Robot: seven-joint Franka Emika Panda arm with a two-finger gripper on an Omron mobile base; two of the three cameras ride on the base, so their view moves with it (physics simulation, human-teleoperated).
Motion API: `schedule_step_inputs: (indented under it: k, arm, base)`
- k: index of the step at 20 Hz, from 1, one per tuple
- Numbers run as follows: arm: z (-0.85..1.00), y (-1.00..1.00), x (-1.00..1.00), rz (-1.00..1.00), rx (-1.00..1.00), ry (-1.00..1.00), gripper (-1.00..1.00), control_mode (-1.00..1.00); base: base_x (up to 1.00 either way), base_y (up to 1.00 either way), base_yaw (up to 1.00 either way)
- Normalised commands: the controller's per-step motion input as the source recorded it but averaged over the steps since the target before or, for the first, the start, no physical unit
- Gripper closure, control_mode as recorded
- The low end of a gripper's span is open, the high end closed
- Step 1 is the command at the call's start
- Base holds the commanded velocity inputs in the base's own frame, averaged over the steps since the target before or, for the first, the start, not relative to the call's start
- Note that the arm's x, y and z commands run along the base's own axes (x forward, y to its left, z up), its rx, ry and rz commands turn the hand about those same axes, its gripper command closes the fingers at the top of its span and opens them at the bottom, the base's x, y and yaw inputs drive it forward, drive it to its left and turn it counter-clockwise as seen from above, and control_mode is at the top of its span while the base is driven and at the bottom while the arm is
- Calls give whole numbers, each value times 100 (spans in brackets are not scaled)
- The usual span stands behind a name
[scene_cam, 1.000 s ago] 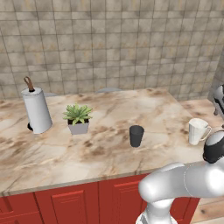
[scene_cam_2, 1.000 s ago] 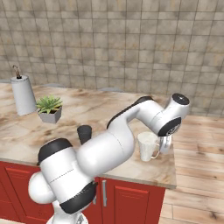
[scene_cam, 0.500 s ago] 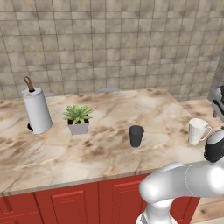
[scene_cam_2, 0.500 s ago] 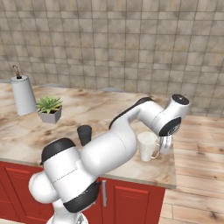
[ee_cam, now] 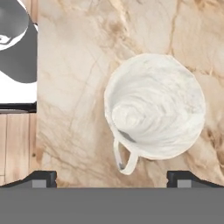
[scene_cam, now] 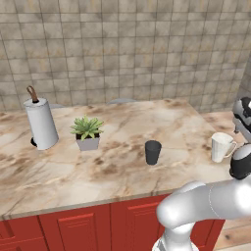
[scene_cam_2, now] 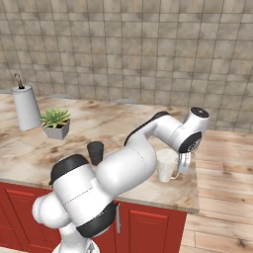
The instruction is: Pick the jug and glass cup and place them in the sink. Then turn on the water.
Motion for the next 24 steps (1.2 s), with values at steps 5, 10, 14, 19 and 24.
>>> schedule_step_inputs:
  k: [5, 10, 14, 19, 24]
  arm:
    - [-12, 3, 15, 0, 0, 2, -100, -100]
    - [-17, 0, 21, 0, 0, 0, -100, -100]
    - [-17, 0, 22, 0, 0, 0, -100, -100]
    - [-12, 0, 14, 0, 0, 0, -100, -100]
    - [-6, 0, 4, 0, 0, 0, -100, -100]
  base:
    - [0, 0, 0]
    - [0, 0, 0]
    - [0, 0, 0]
    - [0, 0, 0]
    - [0, 0, 0]
